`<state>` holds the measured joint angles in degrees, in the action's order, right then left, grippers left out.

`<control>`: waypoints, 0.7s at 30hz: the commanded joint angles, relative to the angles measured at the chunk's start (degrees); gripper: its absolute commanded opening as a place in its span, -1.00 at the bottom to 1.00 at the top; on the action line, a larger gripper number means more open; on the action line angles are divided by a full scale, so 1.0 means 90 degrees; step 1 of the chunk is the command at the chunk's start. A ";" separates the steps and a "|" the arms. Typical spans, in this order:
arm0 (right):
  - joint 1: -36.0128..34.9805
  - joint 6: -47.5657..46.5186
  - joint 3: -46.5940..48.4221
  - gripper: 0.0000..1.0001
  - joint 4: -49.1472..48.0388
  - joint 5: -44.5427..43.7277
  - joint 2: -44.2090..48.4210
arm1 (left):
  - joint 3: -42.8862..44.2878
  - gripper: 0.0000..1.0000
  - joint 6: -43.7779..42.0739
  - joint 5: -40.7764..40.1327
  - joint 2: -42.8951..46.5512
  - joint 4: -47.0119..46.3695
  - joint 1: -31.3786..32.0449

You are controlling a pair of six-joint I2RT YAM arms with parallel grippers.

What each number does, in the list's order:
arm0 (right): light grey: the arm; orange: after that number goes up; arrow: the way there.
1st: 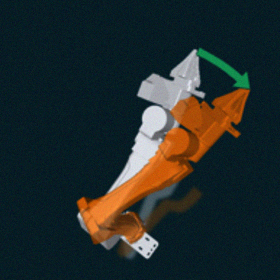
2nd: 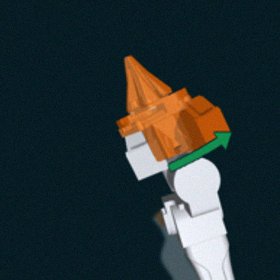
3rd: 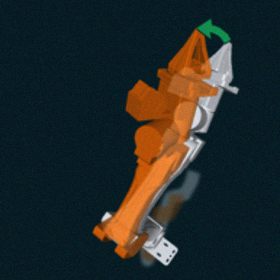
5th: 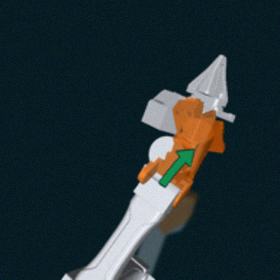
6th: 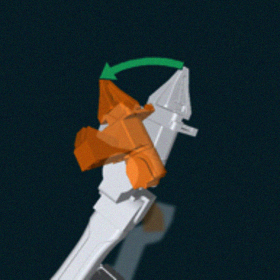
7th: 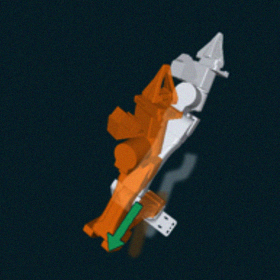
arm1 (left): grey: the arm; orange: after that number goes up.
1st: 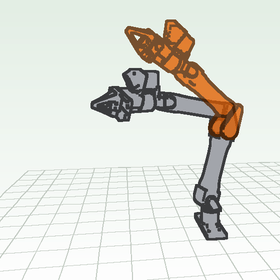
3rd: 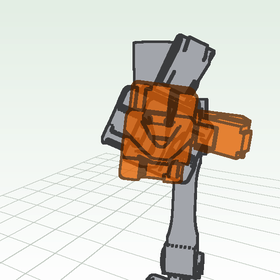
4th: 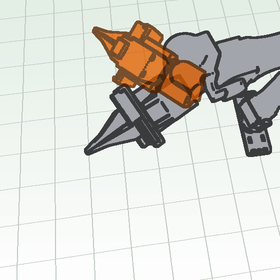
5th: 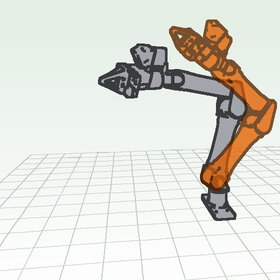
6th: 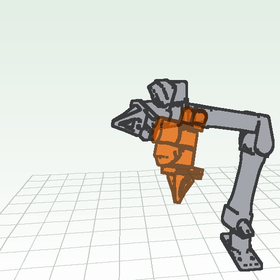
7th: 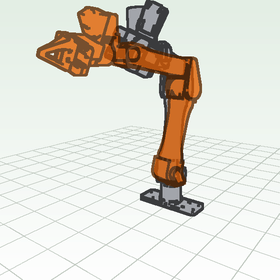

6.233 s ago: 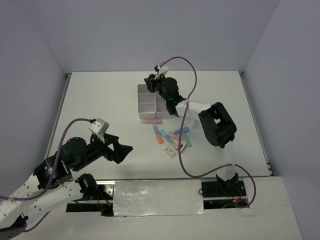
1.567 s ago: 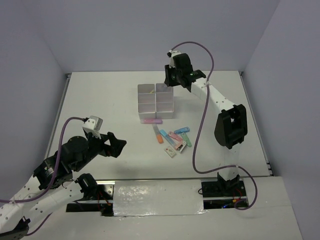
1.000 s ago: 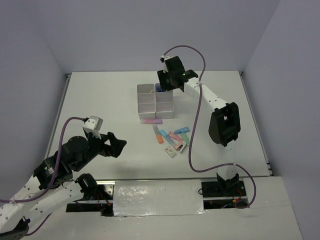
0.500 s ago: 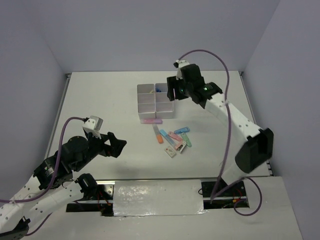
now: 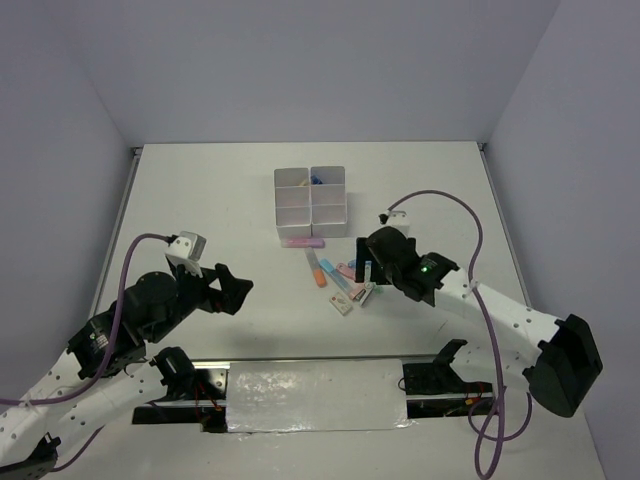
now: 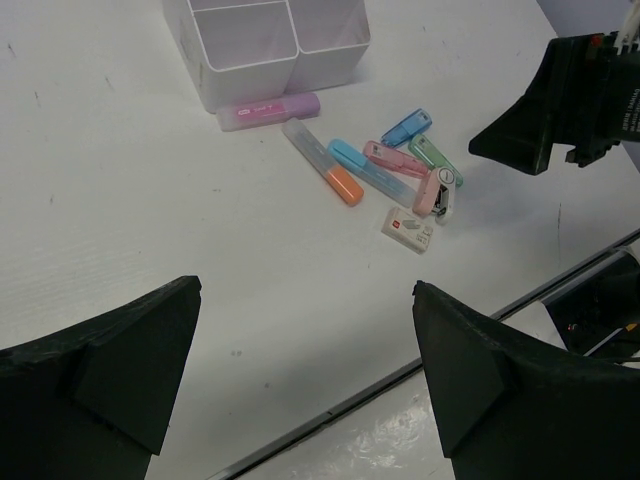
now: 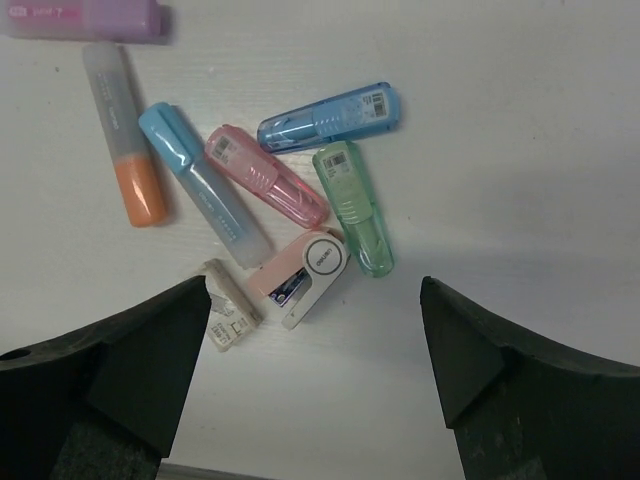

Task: Sort the stationery into containers
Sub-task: Place the stationery in the storage box, then pick up the stapler from the center of the board.

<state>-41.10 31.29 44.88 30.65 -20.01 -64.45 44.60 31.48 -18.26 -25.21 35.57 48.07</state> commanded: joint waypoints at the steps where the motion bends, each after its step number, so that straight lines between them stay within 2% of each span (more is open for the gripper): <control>1: -0.0344 0.1092 -0.0171 0.85 -0.0194 -0.0882 0.0470 | 0.0103 0.99 -0.0041 -0.0110 -0.0099 -0.0183 -0.0029; 6: -0.0901 0.2537 -0.0280 0.87 0.0334 -0.1506 0.0189 | 0.0103 0.99 -0.0041 -0.0071 -0.0187 -0.0173 -0.0029; 10: -0.1224 0.3270 -0.0115 0.88 0.0607 -0.1750 -0.0629 | 0.0113 0.99 0.0007 -0.0100 -0.0197 -0.0164 -0.0029; 17: -0.1498 0.4159 0.0286 0.83 0.1027 -0.2093 -0.1911 | 0.0093 0.99 -0.0022 -0.0012 -0.0128 -0.0202 -0.0010; 21: -0.1498 0.4258 0.0248 0.76 0.0736 -0.2103 -0.2291 | 0.0084 0.99 -0.0041 0.0037 -0.0041 -0.0222 0.0029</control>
<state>-54.13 65.67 45.04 36.80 -35.35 -83.55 44.60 31.64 -18.63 -26.61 35.59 48.07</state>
